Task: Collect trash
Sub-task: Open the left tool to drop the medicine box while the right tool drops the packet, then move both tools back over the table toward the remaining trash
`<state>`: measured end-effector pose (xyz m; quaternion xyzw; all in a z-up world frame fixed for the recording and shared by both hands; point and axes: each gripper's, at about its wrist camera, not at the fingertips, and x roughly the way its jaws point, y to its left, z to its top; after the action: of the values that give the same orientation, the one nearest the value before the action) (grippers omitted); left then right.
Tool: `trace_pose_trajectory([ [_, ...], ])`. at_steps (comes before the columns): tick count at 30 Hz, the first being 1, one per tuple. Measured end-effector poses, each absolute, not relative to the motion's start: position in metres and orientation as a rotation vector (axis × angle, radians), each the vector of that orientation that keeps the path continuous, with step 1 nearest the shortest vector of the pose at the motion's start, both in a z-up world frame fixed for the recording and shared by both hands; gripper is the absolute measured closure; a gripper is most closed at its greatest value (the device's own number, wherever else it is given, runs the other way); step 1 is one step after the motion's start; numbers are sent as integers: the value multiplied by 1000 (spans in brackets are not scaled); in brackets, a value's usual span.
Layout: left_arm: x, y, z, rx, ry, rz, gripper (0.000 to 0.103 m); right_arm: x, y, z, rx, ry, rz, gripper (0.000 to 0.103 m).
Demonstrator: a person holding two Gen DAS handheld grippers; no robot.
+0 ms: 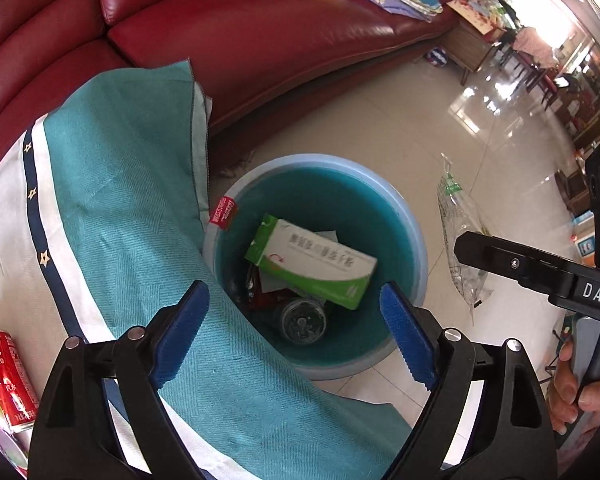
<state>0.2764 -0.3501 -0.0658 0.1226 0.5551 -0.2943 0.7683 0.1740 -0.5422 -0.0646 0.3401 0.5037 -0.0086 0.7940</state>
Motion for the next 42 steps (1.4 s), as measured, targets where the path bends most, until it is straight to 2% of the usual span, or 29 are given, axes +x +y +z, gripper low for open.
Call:
trace_pose_trajectory([
  [10, 262, -330, -62, 239, 1206, -642, 11, 183, -531, -71, 709, 1114, -20, 50],
  [12, 260, -328, -60, 234, 1206, -643, 9, 187, -529, -72, 696, 1121, -32, 40],
  [13, 259, -326, -59, 232, 1206, -642, 8, 188, -528, -72, 698, 1126, -33, 30],
  [17, 254, -319, -56, 223, 1203, -646, 7, 189, -522, -72, 686, 1148, -44, 24],
  [22, 248, -309, -51, 212, 1197, -647, 6, 185, -515, -71, 668, 1174, -75, 22],
  [23, 247, -307, -51, 209, 1197, -647, 6, 183, -514, -70, 661, 1178, -87, 19],
  [42, 206, -202, -25, 111, 1144, -578, 6, 165, -437, -30, 536, 1202, -95, 18],
])
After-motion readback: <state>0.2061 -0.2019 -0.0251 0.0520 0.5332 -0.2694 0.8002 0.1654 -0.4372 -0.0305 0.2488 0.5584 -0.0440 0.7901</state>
